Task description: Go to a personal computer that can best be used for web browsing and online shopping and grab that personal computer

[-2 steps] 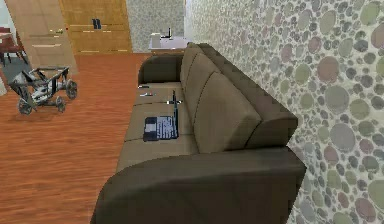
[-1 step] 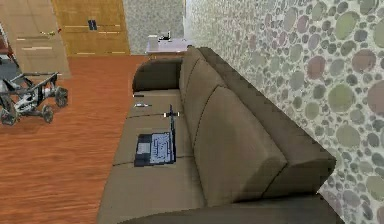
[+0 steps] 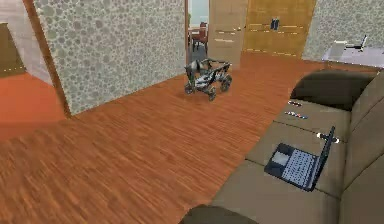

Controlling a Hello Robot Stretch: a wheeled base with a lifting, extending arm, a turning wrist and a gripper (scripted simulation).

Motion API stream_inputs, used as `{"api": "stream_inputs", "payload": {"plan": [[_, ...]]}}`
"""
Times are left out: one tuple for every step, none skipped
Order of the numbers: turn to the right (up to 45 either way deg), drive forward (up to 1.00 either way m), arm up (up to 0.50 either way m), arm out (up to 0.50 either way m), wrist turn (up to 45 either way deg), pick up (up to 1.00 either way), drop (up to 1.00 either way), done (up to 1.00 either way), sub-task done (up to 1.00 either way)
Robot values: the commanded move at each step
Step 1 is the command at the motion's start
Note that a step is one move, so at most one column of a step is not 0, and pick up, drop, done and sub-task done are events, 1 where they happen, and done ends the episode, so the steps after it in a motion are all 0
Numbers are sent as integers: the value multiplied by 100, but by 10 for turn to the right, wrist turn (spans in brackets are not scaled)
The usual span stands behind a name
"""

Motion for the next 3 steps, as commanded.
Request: {"api": "stream_inputs", "payload": {"plan": [[-450,0,0,0,0,0,0,0,0],[-120,0,0,0,0,0,0,0,0],[180,0,0,0,0,0,0,0,0]]}}
